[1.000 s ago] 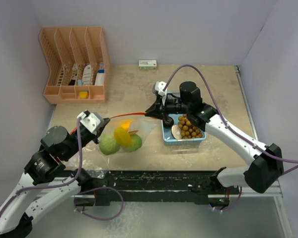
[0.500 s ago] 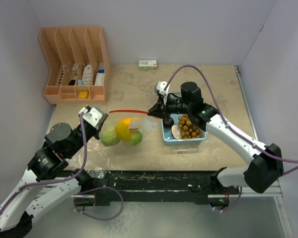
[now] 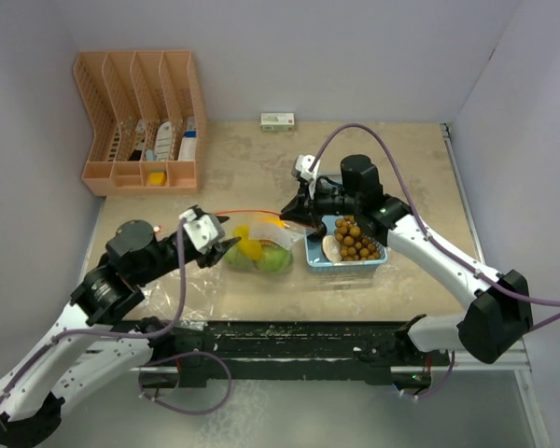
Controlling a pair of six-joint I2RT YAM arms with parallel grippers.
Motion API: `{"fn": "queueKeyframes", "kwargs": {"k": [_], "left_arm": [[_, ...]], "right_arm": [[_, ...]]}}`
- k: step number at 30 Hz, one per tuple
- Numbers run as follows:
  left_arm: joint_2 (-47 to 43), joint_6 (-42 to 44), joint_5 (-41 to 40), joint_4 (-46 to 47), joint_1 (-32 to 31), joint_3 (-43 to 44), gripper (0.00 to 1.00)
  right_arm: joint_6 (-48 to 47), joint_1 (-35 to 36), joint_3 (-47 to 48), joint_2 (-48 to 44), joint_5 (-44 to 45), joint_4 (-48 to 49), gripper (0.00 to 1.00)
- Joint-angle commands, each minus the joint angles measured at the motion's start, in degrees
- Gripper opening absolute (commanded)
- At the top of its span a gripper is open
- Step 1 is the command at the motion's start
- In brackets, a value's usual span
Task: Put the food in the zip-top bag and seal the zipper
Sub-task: Zip the zipper food storage bag.
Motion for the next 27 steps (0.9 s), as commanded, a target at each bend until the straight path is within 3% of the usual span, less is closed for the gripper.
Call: {"fn": "queueKeyframes", "kwargs": {"k": [1, 10, 18, 20, 23, 27], "left_arm": [[7.47, 8.28, 13.61, 3.25, -0.06, 2.82, 0.56], [27.28, 16.22, 12.48, 3.30, 0.01, 11.26, 0.56], [31.21, 17.87, 13.75, 3.23, -0.02, 9.15, 0.49], [31.20, 17.99, 13.45, 2.21, -0.02, 9.11, 0.37], [31.82, 18.47, 12.83, -0.75, 0.02, 10.48, 0.02], [31.29, 18.13, 9.67, -1.93, 0.04, 11.11, 0.00]], "right_arm": [[-1.68, -0.28, 0.36, -1.30, -5.96, 1.04, 0.00], [-3.31, -0.32, 0.84, -1.12, -8.61, -0.52, 0.00], [-3.58, -0.27, 0.71, -1.70, -9.00, -0.63, 0.00], [-3.60, -0.30, 0.83, -1.42, -8.84, -0.71, 0.00], [-3.72, -0.30, 0.93, -1.24, -8.41, -0.89, 0.00], [-3.86, -0.32, 1.18, -1.06, -7.76, -1.09, 0.00]]}}
